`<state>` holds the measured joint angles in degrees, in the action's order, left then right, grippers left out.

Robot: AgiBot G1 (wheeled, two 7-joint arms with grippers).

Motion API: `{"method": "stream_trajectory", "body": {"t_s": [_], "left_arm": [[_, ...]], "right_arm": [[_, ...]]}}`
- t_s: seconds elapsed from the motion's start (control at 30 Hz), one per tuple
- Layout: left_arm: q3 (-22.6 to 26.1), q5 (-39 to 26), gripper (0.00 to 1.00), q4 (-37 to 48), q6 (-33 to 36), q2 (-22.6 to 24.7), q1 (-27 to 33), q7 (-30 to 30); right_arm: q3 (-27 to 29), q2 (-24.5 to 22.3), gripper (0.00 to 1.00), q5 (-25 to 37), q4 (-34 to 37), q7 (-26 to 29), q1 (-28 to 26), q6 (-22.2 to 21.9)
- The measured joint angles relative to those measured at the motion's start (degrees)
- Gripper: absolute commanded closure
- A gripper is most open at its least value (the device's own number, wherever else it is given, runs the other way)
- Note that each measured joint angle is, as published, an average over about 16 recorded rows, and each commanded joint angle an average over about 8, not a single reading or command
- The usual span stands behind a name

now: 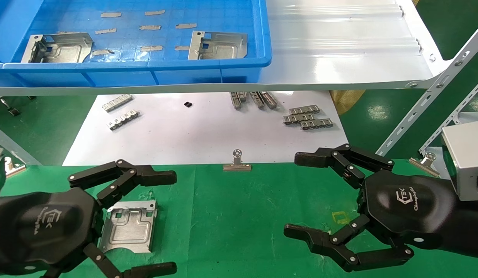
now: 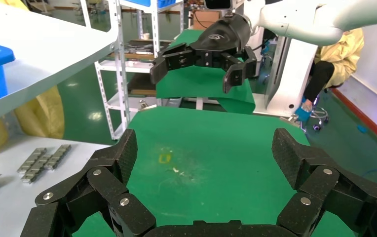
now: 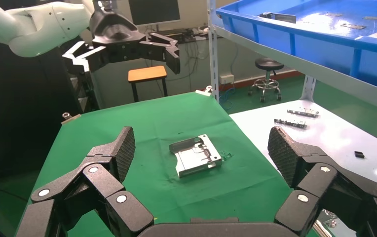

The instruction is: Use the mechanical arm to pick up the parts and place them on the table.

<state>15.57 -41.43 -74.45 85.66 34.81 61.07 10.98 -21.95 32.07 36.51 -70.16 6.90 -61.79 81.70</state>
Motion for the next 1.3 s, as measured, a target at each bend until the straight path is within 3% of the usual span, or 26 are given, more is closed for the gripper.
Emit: {"method": "stream_trajectory", "body": {"t_s": [1.3], "left_arm": [[0.5, -0.5, 0.00, 1.0, 0.0, 0.2, 0.6, -0.4]], "right_arm": [[0.0, 0.0, 0.00, 0.0, 0.0, 0.0, 0.0, 0.0]]}}
